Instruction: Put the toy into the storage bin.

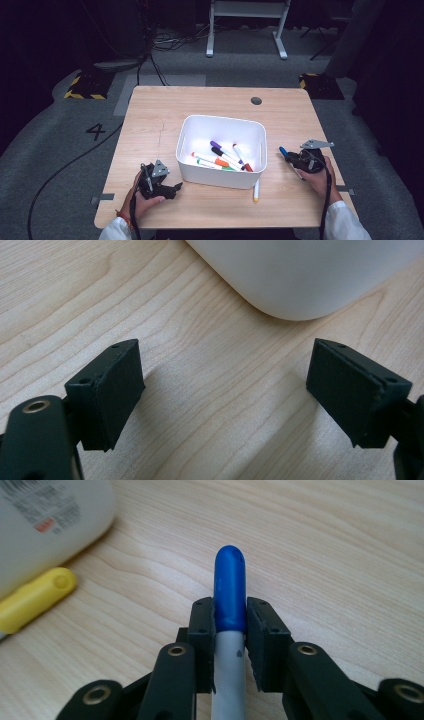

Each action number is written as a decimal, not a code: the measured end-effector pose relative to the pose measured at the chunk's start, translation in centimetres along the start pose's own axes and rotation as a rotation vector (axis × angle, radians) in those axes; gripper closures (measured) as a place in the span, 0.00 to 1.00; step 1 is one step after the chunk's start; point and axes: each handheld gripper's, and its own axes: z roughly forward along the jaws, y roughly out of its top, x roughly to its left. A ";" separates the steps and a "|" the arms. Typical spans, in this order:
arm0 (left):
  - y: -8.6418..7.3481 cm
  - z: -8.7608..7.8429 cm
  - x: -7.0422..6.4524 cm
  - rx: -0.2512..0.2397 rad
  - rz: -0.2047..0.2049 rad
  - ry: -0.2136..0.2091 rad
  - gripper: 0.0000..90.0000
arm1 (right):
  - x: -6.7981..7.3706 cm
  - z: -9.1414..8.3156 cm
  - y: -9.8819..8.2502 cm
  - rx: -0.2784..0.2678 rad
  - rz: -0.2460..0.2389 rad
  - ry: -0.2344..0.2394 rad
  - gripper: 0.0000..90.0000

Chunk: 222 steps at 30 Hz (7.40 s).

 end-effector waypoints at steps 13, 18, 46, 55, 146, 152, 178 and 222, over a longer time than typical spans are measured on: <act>0.0 0.0 0.0 0.001 -0.001 0.000 0.17 | 1.1 -3.9 1.5 -0.145 -0.045 0.072 0.83; 0.0 0.0 0.0 0.001 -0.001 0.000 0.17 | 1.9 -5.4 2.5 -0.205 -0.071 0.106 0.83; 0.0 0.0 0.0 0.002 0.000 -0.007 0.17 | 10.1 -9.3 14.7 -0.281 -0.301 0.268 0.83; 0.0 0.0 0.0 0.000 0.001 -0.004 0.17 | 12.8 -7.8 17.5 -0.248 -0.354 0.341 0.83; 0.0 0.0 0.0 0.001 -0.004 0.003 0.17 | 10.9 -5.4 0.2 -0.092 -0.253 0.156 0.25; 0.0 0.0 -0.1 0.001 -0.003 0.004 0.17 | 12.3 -3.7 -1.3 -0.072 -0.234 0.179 0.24; 0.0 0.0 0.0 0.001 -0.002 -0.002 0.17 | 12.6 -0.4 -2.6 0.024 -0.192 0.077 0.25; 0.0 0.0 -0.1 -0.001 -0.004 0.005 0.17 | 3.7 2.6 1.1 0.045 -0.035 -0.017 0.72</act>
